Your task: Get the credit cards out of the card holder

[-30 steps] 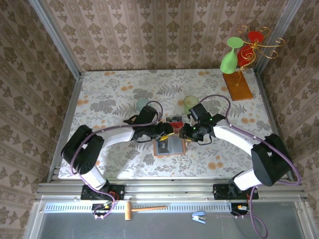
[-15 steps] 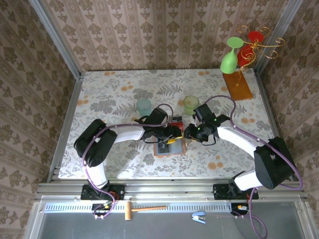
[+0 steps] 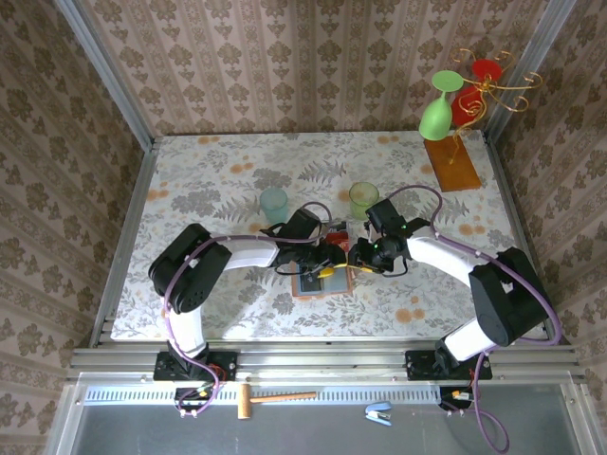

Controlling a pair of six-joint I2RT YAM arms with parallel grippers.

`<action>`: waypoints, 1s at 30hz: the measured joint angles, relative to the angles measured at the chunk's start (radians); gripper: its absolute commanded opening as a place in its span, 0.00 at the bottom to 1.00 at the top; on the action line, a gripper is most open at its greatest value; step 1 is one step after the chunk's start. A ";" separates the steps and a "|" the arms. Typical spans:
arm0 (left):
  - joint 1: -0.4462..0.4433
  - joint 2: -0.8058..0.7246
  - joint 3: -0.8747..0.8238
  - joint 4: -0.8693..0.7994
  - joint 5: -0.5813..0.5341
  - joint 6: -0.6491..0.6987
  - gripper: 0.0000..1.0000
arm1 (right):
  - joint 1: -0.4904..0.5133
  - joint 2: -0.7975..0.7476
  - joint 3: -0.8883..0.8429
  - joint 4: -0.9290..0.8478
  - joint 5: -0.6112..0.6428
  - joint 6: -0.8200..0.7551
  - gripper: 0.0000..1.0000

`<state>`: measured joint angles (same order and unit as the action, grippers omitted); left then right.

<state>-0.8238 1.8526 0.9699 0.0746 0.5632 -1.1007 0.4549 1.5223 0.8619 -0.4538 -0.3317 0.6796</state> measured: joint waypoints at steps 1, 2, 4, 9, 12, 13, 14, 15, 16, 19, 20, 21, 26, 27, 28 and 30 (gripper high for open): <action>0.000 0.000 0.000 -0.002 -0.003 0.000 0.51 | 0.000 0.005 0.000 0.004 -0.005 0.000 0.34; 0.001 0.000 0.000 -0.005 -0.006 0.000 0.51 | -0.001 0.010 0.000 0.008 -0.010 0.000 0.34; 0.001 0.000 0.000 -0.007 -0.010 0.001 0.51 | -0.003 0.016 0.000 0.010 -0.017 0.000 0.34; 0.002 -0.006 0.000 -0.015 -0.016 0.001 0.51 | -0.005 0.018 0.000 0.013 -0.023 0.000 0.34; 0.014 -0.032 -0.005 -0.029 -0.016 0.001 0.51 | -0.005 0.031 0.000 0.028 -0.028 0.000 0.32; 0.017 -0.052 -0.006 -0.030 -0.017 0.001 0.51 | -0.004 0.039 0.000 0.031 -0.032 0.000 0.32; 0.022 -0.077 -0.008 -0.031 -0.017 0.002 0.51 | -0.003 0.045 0.000 0.032 -0.035 0.000 0.32; 0.026 -0.103 -0.008 -0.034 -0.017 0.003 0.51 | -0.002 0.049 0.000 0.032 -0.037 0.000 0.32; 0.029 -0.129 -0.008 -0.035 -0.018 0.005 0.51 | 0.000 0.050 0.000 0.032 -0.040 0.000 0.31; 0.047 -0.203 -0.017 -0.038 -0.024 0.019 0.51 | 0.001 0.050 0.000 0.034 -0.043 0.000 0.31; 0.055 -0.223 -0.026 -0.039 -0.027 0.024 0.50 | 0.000 0.050 0.000 0.034 -0.043 0.000 0.31; 0.061 -0.236 -0.034 -0.041 -0.030 0.027 0.50 | 0.001 0.050 0.000 0.035 -0.043 0.001 0.31; 0.095 -0.279 -0.098 -0.084 -0.057 0.052 0.48 | 0.002 0.042 0.001 0.030 -0.043 0.002 0.31; 0.101 -0.286 -0.116 -0.093 -0.063 0.055 0.47 | 0.002 0.035 0.002 0.027 -0.043 0.004 0.30; 0.106 -0.295 -0.137 -0.099 -0.067 0.058 0.47 | 0.002 0.028 0.003 0.024 -0.043 0.004 0.30; 0.112 -0.308 -0.168 -0.108 -0.072 0.060 0.45 | 0.006 0.017 0.012 0.020 -0.043 0.005 0.30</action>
<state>-0.7116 1.5448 0.8021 -0.0330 0.4911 -1.0412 0.4610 1.5394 0.8738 -0.4335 -0.3744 0.6842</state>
